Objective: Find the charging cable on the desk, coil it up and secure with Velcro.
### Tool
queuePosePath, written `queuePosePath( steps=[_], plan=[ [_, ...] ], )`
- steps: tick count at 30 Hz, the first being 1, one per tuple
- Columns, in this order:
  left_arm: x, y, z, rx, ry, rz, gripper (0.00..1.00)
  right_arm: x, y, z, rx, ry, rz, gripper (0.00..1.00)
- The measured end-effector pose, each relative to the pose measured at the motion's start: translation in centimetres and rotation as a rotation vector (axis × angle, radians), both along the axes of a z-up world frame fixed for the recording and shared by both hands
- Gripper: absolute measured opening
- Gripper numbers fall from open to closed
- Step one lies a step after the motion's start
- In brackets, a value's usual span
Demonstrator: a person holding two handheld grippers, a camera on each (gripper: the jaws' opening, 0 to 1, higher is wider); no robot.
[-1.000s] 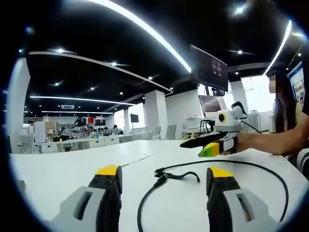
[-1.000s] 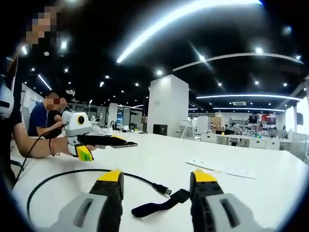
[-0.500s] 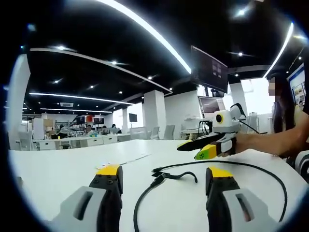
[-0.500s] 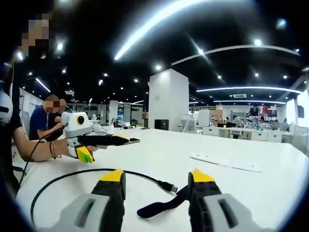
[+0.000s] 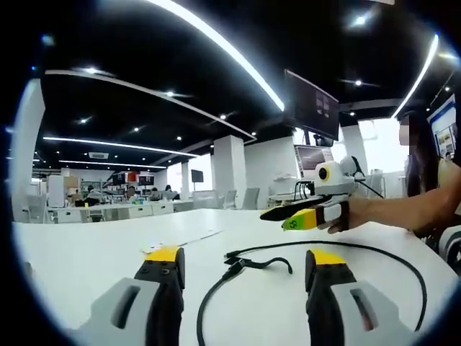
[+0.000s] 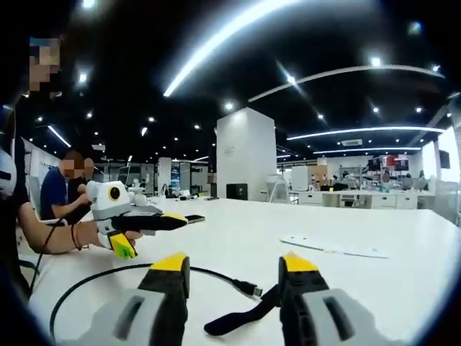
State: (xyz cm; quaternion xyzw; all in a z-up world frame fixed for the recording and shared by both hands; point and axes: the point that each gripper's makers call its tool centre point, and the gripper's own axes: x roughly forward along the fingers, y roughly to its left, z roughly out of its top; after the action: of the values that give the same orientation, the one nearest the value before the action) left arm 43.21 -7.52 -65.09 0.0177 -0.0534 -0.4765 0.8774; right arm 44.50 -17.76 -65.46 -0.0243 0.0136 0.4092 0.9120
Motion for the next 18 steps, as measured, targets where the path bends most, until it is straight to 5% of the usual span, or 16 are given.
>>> queuePosePath(
  steps=[18],
  plan=[
    [0.07,-0.09,0.14,-0.005,-0.002,0.000,0.66,0.42,-0.18,-0.35,-0.076,-0.061,-0.018,0.45]
  ],
)
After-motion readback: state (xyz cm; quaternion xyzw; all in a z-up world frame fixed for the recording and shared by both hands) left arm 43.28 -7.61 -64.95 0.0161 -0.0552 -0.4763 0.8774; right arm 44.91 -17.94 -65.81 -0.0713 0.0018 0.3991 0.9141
